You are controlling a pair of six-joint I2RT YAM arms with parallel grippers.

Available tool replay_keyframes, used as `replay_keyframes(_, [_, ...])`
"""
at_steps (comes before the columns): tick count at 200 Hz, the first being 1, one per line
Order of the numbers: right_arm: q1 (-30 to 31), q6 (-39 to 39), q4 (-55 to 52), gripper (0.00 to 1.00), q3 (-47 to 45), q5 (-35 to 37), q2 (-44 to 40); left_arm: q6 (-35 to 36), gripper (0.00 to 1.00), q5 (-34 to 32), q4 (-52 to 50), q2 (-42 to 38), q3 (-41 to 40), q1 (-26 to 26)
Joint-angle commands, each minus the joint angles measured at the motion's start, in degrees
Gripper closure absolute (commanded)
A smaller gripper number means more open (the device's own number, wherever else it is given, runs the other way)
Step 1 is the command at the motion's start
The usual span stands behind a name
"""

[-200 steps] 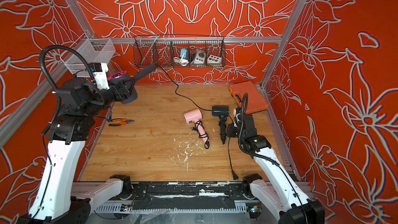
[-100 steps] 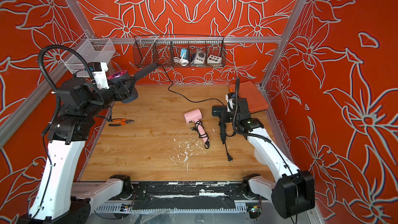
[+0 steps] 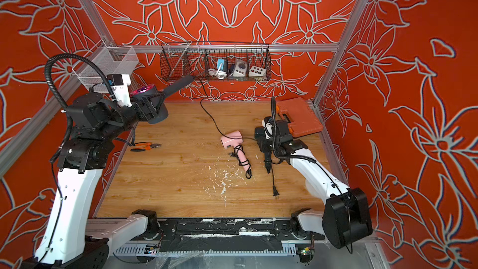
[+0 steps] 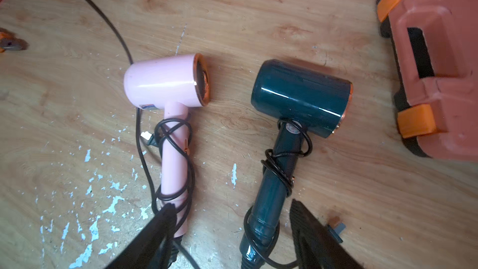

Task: Wrap the cord around the hair dryer
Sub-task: Wrap the power cord around the hair dryer.

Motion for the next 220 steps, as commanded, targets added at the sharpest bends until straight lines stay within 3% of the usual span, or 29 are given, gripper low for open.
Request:
replay_keyframes(1, [6.1,1.7,12.6,0.18,-3.5,4.5,-1.4,-1.9,1.0,-0.9,6.2,-0.1,1.4,0.4])
replay_keyframes(35, [12.4,3.7,26.8,0.16,-6.6,15.3,1.6,-4.3,1.0,-0.9,6.8,0.1,1.0,0.4])
replay_keyframes(85, [14.8,4.7,46.5,0.15,-4.6,24.3,14.5,-8.0,1.0,2.4,8.4,-0.3,-0.2,0.4])
replay_keyframes(130, [15.1,-3.1,45.3,0.15,-1.6,33.0,15.8,-8.9,1.0,3.8,7.2,-0.6,0.2,0.4])
replay_keyframes(159, [15.0,-6.6,44.1,0.15,1.3,28.0,16.8,-10.0,1.0,5.4,8.0,-1.2,-1.0,0.4])
replay_keyframes(198, [15.0,-4.4,47.6,0.15,4.9,21.9,20.8,-11.8,1.0,7.4,9.5,-1.0,-1.6,0.4])
replay_keyframes(220, [15.0,-4.1,47.9,0.16,6.5,23.1,22.4,-12.6,1.0,8.3,9.5,-0.9,-1.4,0.4])
